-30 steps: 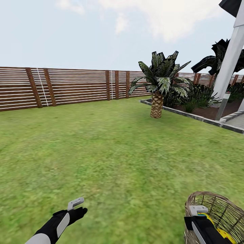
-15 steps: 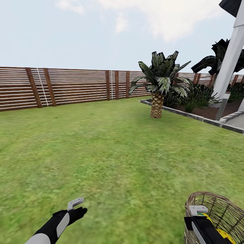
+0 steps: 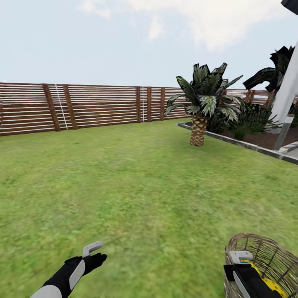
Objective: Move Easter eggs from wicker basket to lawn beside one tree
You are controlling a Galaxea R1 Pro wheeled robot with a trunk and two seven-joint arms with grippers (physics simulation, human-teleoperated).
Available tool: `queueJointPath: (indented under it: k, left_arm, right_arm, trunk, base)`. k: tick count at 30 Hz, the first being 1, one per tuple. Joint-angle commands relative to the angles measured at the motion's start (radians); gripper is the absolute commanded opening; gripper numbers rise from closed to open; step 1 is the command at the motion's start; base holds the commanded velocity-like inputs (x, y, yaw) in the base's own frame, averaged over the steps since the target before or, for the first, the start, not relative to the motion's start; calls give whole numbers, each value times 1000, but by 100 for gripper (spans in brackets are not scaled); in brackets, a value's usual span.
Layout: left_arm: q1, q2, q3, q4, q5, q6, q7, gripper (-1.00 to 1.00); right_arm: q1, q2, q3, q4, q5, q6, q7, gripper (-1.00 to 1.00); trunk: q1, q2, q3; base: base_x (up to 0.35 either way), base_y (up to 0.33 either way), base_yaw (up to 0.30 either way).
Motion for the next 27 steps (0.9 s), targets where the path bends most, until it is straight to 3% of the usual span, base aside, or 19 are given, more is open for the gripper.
queueJointPath:
  k: [1,27]
  left_arm:
    - [-1,-1,7,-1,3,8,-4,100]
    - [-1,-10,7,1,2,12,-2,100]
  right_arm:
    - [0,0,1,-2,6,6,-3,-100]
    - [0,28,1,-2,10,3,-11,-100]
  trunk:
    - [-4,7,2]
    - [-104,189,84]
  base:
    - [0,0,293]
    - [0,0,296]
